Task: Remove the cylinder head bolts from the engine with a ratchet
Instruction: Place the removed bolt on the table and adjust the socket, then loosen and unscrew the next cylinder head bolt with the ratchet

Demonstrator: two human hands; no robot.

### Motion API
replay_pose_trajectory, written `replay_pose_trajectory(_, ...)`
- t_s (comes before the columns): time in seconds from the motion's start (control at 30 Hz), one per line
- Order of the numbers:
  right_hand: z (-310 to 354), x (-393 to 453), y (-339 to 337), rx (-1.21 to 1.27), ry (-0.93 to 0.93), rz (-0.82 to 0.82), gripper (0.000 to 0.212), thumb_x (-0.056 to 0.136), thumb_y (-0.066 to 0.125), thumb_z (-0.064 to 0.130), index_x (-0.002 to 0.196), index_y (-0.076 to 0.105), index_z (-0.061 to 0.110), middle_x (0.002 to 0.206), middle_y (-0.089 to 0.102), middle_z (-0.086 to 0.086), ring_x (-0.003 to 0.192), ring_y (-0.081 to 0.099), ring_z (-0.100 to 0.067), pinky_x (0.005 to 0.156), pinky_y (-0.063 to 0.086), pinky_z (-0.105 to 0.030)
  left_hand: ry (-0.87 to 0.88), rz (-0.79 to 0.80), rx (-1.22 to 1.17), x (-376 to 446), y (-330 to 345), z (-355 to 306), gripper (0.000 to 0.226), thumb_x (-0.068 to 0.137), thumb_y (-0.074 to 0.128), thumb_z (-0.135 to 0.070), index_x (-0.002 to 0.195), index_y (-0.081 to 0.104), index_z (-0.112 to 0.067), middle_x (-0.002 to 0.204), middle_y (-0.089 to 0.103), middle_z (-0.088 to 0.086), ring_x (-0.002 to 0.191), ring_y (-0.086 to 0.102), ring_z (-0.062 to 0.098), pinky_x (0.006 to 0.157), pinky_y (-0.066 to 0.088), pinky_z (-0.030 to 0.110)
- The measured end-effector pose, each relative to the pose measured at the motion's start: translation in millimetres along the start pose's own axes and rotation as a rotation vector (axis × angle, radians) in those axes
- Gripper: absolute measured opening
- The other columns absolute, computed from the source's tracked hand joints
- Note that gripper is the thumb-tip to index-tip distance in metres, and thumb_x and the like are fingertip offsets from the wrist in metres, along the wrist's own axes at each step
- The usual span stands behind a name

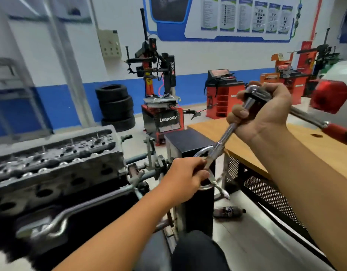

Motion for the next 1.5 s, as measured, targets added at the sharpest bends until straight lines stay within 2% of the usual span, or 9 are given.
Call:
replay_pose_trajectory(0.13,-86,-14,96,-0.061,0.159,0.171,0.024,0.094,0.042,0.034,0.087,0.060,0.019,0.074,0.061,-0.003,0.049,0.039,-0.019,0.057,0.035,-0.026,-0.058,-0.191,0.188,-39,-95,52,0.013,0.097,0.067,-0.012,0.085,0.063,-0.016,0.079,0.056,-0.003,0.077,0.049,0.017,0.069,0.034,0.032)
replay_pose_trajectory(0.3,-154,-23,211,0.039,0.175,0.390,0.029,0.094,0.041,0.032,0.087,0.064,0.015,0.072,0.059,-0.005,0.049,0.038,-0.020,0.057,0.034,-0.028,-0.097,-0.423,0.282,-73,-218,101,0.013,0.092,0.072,-0.024,0.091,0.065,-0.035,0.086,0.062,-0.015,0.081,0.059,0.015,0.076,0.050,0.037)
replay_pose_trajectory(0.5,-217,-27,296,-0.064,0.195,0.558,0.021,0.097,0.044,0.031,0.090,0.056,0.016,0.070,0.057,-0.005,0.055,0.044,-0.019,0.058,0.036,-0.030,-0.195,-0.439,0.173,-81,-309,157,0.023,0.084,0.086,-0.020,0.086,0.074,-0.039,0.080,0.074,-0.014,0.076,0.067,0.007,0.081,0.059,0.038)
replay_pose_trajectory(0.7,-257,-28,310,-0.244,0.176,0.645,0.013,0.093,0.052,0.024,0.083,0.054,0.015,0.065,0.051,-0.004,0.053,0.037,-0.018,0.056,0.033,-0.030,-0.207,-0.337,0.146,-74,-298,189,0.021,0.086,0.084,-0.015,0.094,0.076,-0.033,0.089,0.076,-0.012,0.089,0.072,0.011,0.090,0.059,0.045)
replay_pose_trajectory(0.9,-284,-28,301,-0.261,0.190,0.667,0.011,0.095,0.049,0.020,0.088,0.054,0.013,0.063,0.047,-0.005,0.051,0.031,-0.019,0.054,0.026,-0.031,-0.256,-0.306,0.252,-75,-288,202,0.014,0.088,0.080,-0.028,0.088,0.073,-0.041,0.088,0.072,-0.027,0.086,0.069,0.006,0.090,0.057,0.045)
replay_pose_trajectory(1.03,-287,-27,303,-0.250,0.139,0.718,0.013,0.091,0.049,0.020,0.093,0.056,0.010,0.062,0.047,-0.005,0.051,0.029,-0.019,0.054,0.024,-0.032,-0.228,-0.334,0.287,-75,-287,199,0.014,0.089,0.078,-0.027,0.086,0.070,-0.037,0.085,0.070,-0.023,0.079,0.064,0.005,0.085,0.057,0.046)
replay_pose_trajectory(1.13,-291,-30,310,-0.243,0.140,0.768,0.019,0.082,0.051,0.022,0.094,0.057,0.008,0.061,0.047,-0.006,0.051,0.028,-0.017,0.055,0.022,-0.032,-0.194,-0.374,0.315,-75,-291,196,0.019,0.089,0.080,-0.024,0.083,0.067,-0.036,0.085,0.063,-0.016,0.077,0.057,0.002,0.081,0.055,0.040)
replay_pose_trajectory(1.33,-305,-26,312,-0.196,0.293,0.758,0.019,0.092,0.043,0.022,0.093,0.058,0.011,0.060,0.043,-0.004,0.051,0.023,-0.016,0.054,0.017,-0.028,-0.206,-0.421,0.243,-81,-298,204,0.033,0.094,0.076,-0.019,0.078,0.065,-0.046,0.083,0.068,-0.017,0.073,0.065,0.004,0.071,0.051,0.025)
replay_pose_trajectory(1.5,-304,-18,311,-0.155,0.374,0.826,0.025,0.072,0.050,0.031,0.084,0.063,0.013,0.058,0.039,-0.003,0.047,0.020,-0.014,0.054,0.016,-0.026,-0.211,-0.388,0.213,-81,-293,201,0.030,0.099,0.069,-0.021,0.083,0.066,-0.045,0.079,0.067,-0.033,0.069,0.061,-0.004,0.066,0.044,0.021)
Point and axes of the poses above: each hand's wrist, its own x-axis towards the middle knuckle, its own y-axis out of the palm, z = x × y, the point moved 9 cm from there along x, towards the middle knuckle
